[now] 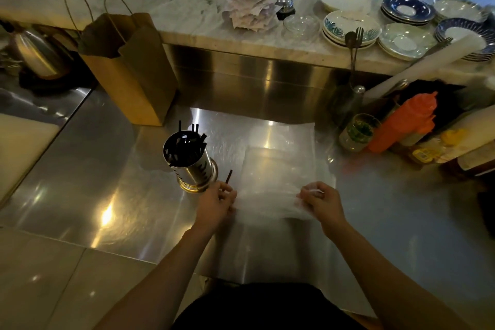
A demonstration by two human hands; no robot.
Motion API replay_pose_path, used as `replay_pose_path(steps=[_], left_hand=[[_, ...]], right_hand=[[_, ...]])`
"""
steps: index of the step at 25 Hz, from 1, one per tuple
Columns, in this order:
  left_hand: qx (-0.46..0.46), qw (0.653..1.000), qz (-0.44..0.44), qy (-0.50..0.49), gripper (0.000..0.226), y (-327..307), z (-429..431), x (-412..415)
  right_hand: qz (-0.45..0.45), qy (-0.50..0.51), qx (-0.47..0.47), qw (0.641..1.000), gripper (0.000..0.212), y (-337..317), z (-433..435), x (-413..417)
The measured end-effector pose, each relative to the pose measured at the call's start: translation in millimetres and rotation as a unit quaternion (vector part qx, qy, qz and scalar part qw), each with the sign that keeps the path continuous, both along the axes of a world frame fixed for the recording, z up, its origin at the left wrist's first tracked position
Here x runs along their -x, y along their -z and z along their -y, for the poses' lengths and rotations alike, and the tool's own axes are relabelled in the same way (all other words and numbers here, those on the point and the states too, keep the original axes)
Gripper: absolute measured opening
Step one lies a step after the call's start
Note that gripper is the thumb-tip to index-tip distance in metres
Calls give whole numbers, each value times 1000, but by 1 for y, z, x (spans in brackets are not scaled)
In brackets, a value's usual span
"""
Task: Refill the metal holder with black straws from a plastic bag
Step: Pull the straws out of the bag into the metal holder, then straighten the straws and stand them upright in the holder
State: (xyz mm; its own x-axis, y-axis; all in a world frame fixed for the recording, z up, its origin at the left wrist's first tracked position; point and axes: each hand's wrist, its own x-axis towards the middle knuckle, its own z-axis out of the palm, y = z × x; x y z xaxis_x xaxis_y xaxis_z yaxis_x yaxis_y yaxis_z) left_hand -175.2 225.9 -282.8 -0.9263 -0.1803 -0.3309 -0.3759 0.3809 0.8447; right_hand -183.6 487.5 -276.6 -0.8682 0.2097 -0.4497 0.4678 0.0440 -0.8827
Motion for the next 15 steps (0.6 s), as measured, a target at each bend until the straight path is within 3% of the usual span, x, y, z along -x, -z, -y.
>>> replay_pose_path(steps=[4, 8, 11, 15], left_hand=[[134, 990, 32, -8, 20, 26, 15, -24], [231, 970, 78, 15, 31, 40, 22, -35], [256, 961, 100, 26, 18, 44, 22, -32], [275, 950, 139, 59, 9, 44, 20, -29]], right_hand=[[22, -28, -53, 998, 4, 22, -9, -11], [75, -48, -124, 988, 26, 31, -10, -14], [70, -78, -170, 980, 45, 36, -13, -16], [46, -146, -258, 954, 55, 38, -19, -18]])
